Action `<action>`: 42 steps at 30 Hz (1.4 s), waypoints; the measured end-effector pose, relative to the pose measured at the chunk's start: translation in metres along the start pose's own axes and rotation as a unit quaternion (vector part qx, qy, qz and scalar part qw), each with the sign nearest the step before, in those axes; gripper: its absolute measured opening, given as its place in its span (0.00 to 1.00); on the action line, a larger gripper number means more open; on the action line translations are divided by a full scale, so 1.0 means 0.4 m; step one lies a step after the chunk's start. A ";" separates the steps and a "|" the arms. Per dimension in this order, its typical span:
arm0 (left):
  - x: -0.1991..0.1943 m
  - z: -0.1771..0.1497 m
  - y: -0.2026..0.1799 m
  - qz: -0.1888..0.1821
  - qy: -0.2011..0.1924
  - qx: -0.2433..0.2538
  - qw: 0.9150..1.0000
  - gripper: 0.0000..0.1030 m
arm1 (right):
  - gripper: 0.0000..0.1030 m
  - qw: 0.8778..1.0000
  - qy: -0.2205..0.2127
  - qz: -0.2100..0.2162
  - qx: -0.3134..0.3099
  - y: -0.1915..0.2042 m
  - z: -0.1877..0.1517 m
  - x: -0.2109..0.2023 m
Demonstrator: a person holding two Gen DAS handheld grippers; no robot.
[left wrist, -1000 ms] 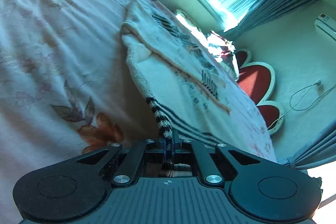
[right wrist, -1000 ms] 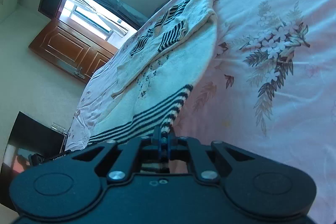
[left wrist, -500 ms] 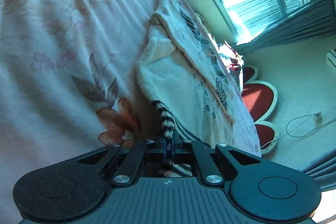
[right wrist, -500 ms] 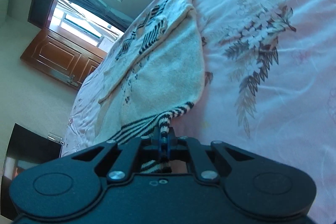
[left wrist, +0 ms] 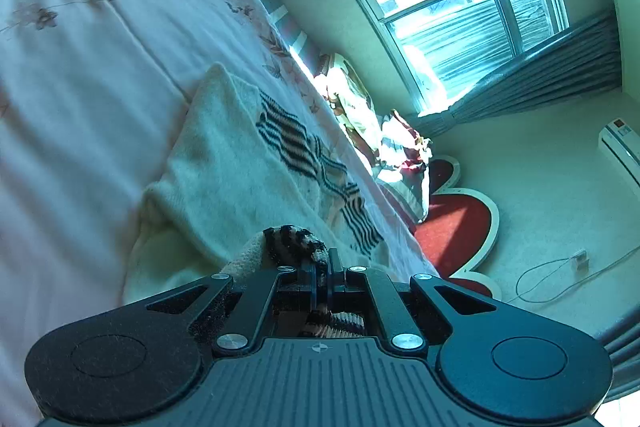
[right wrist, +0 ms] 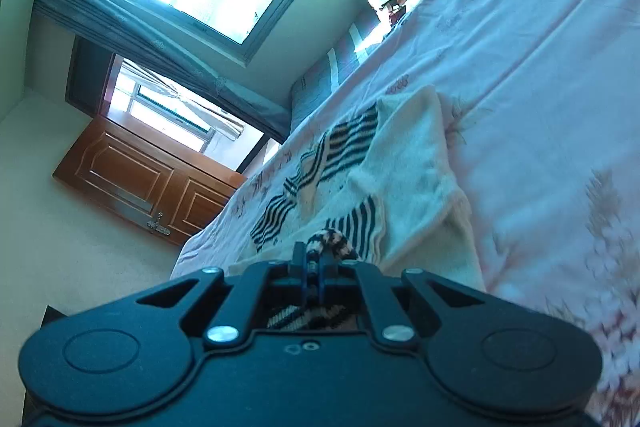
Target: Fold small clothes
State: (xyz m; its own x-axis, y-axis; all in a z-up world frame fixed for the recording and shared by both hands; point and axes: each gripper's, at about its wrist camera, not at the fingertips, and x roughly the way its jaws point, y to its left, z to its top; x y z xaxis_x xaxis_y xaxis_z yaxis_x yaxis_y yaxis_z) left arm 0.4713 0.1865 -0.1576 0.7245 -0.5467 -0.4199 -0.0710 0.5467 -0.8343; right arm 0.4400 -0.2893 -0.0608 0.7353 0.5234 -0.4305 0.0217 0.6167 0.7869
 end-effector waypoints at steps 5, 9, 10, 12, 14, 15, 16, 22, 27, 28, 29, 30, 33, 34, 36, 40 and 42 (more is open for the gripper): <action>0.159 0.121 0.006 0.010 0.013 0.001 1.000 0.04 | 0.06 1.000 -0.002 -0.007 0.022 -0.034 0.096 0.151; 0.276 0.178 0.031 0.029 0.028 -0.006 0.999 0.04 | 0.06 0.998 0.005 -0.028 0.054 -0.090 0.145 0.277; 0.309 0.192 0.037 0.033 0.035 -0.006 0.999 0.04 | 0.06 0.997 0.006 -0.033 0.064 -0.107 0.156 0.309; 0.352 0.208 0.044 0.034 0.042 -0.006 0.999 0.04 | 0.11 0.997 0.011 -0.025 0.073 -0.129 0.170 0.359; 0.391 0.221 0.063 0.011 0.047 -0.021 0.999 0.04 | 0.27 0.997 0.006 -0.017 0.071 -0.139 0.177 0.393; 0.403 0.224 0.069 0.005 0.047 -0.024 0.999 0.04 | 0.28 0.998 -0.001 -0.008 0.070 -0.145 0.181 0.407; 0.413 0.225 0.075 -0.001 0.045 -0.025 0.999 0.04 | 0.28 0.998 -0.004 -0.003 0.069 -0.147 0.185 0.417; 0.451 0.239 0.076 -0.033 0.021 -0.031 0.999 0.38 | 0.43 0.997 -0.041 0.001 0.070 -0.163 0.214 0.430; 0.420 0.256 0.020 -0.031 -0.015 0.019 0.999 0.83 | 0.53 0.997 -0.066 0.000 0.049 -0.148 0.241 0.391; 0.418 0.262 0.005 -0.016 -0.008 0.051 0.999 0.83 | 0.52 0.998 -0.062 -0.004 0.030 -0.137 0.247 0.389; 0.417 0.265 -0.014 0.006 -0.004 0.088 0.996 0.83 | 0.52 0.998 -0.057 -0.011 0.012 -0.124 0.248 0.385; 0.417 0.264 -0.034 0.026 0.002 0.129 0.991 0.83 | 0.51 0.998 -0.047 -0.025 -0.014 -0.105 0.248 0.381; 0.442 0.252 -0.088 0.079 0.038 0.242 0.966 0.63 | 0.43 0.994 -0.011 -0.061 -0.086 -0.062 0.240 0.396; 0.455 0.247 -0.099 0.095 0.054 0.273 0.956 0.61 | 0.39 0.991 0.005 -0.076 -0.113 -0.045 0.230 0.406; 0.475 0.233 -0.117 0.112 0.067 0.313 0.941 0.61 | 0.36 0.984 0.027 -0.096 -0.147 -0.025 0.211 0.431; 0.485 0.228 -0.123 0.120 0.079 0.342 0.929 0.61 | 0.33 0.962 0.054 -0.164 -0.213 0.002 0.172 0.479; 0.488 0.239 -0.126 0.137 0.071 0.335 0.930 0.61 | 0.33 0.955 0.052 -0.174 -0.234 0.014 0.157 0.480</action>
State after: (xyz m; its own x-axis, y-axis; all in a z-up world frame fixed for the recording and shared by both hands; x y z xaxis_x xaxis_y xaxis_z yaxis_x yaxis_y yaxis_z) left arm 0.6818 0.1129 -0.1636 0.6414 -0.3805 -0.6662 0.2374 0.9241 -0.2993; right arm 0.6238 -0.2223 -0.1110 0.6667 0.2790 -0.6911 -0.0696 0.9465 0.3150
